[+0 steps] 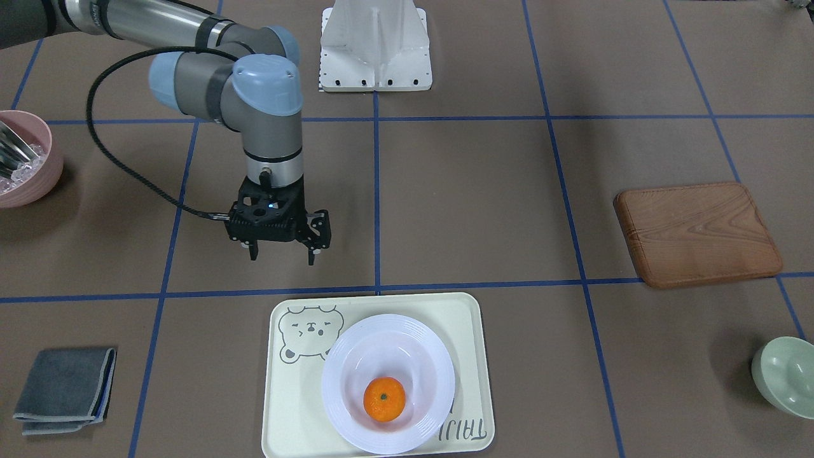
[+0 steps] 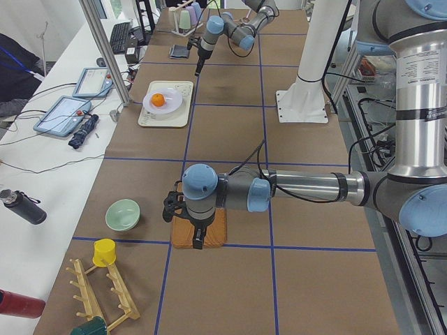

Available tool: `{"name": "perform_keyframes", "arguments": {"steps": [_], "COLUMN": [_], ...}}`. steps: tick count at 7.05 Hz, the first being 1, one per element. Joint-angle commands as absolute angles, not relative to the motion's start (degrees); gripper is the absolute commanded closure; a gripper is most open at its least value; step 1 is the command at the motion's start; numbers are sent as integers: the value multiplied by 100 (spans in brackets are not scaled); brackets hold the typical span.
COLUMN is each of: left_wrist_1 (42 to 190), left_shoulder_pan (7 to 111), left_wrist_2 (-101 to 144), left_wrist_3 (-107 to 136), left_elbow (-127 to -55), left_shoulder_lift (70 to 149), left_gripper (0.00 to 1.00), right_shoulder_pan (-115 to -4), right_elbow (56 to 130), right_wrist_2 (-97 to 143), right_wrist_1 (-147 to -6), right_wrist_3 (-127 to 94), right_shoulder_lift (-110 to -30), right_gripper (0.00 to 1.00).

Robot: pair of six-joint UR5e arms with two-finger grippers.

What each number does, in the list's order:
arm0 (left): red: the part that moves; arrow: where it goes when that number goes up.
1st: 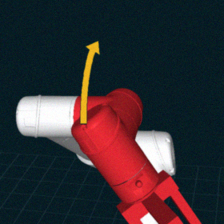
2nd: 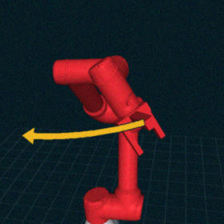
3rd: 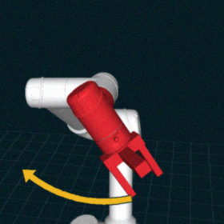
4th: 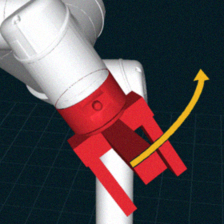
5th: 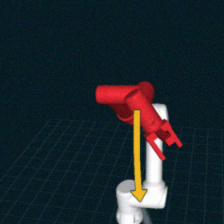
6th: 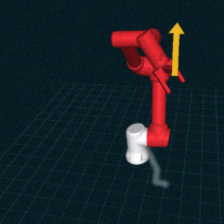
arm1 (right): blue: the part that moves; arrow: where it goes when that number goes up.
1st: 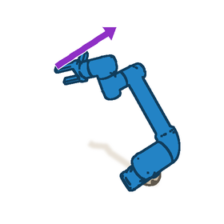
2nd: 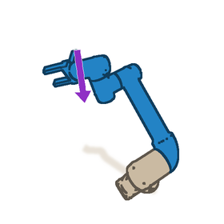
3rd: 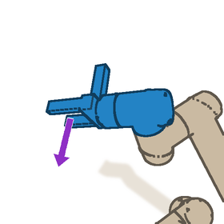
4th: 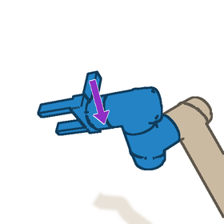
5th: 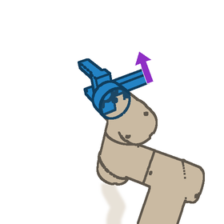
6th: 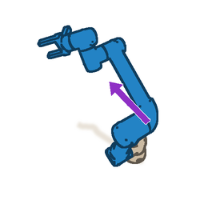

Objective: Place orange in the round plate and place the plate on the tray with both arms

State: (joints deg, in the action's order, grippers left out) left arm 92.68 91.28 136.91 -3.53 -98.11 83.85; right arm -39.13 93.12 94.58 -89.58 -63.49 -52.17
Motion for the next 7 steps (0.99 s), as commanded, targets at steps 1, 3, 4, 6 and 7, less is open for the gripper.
{"name": "perform_keyframes", "arguments": {"steps": [1,3,4,6,7], "left_wrist_1": [9281,9246,9237,9263,9342], "left_shoulder_pan": [9132,9123,9123,9132,9141], "left_wrist_2": [13676,13667,13684,13676,13719], "left_wrist_3": [-396,-396,-361,-378,-395], "left_elbow": [-9817,-9800,-9800,-9756,-9799], "left_shoulder_lift": [8376,8306,8262,8218,7931], "left_gripper": [1,1,1,1,1], "right_shoulder_pan": [-5091,-6602,-7140,-7915,-8389], "right_elbow": [9448,9492,9466,9474,9492], "right_wrist_2": [10838,12395,12480,12524,12759], "right_wrist_1": [-9088,-9123,-9184,-9359,-9552], "right_wrist_3": [-4447,-2549,-1331,178,976], "right_shoulder_lift": [-5824,-6684,-7123,-7793,-8100], "right_gripper": [0,0,0,0,0]}}
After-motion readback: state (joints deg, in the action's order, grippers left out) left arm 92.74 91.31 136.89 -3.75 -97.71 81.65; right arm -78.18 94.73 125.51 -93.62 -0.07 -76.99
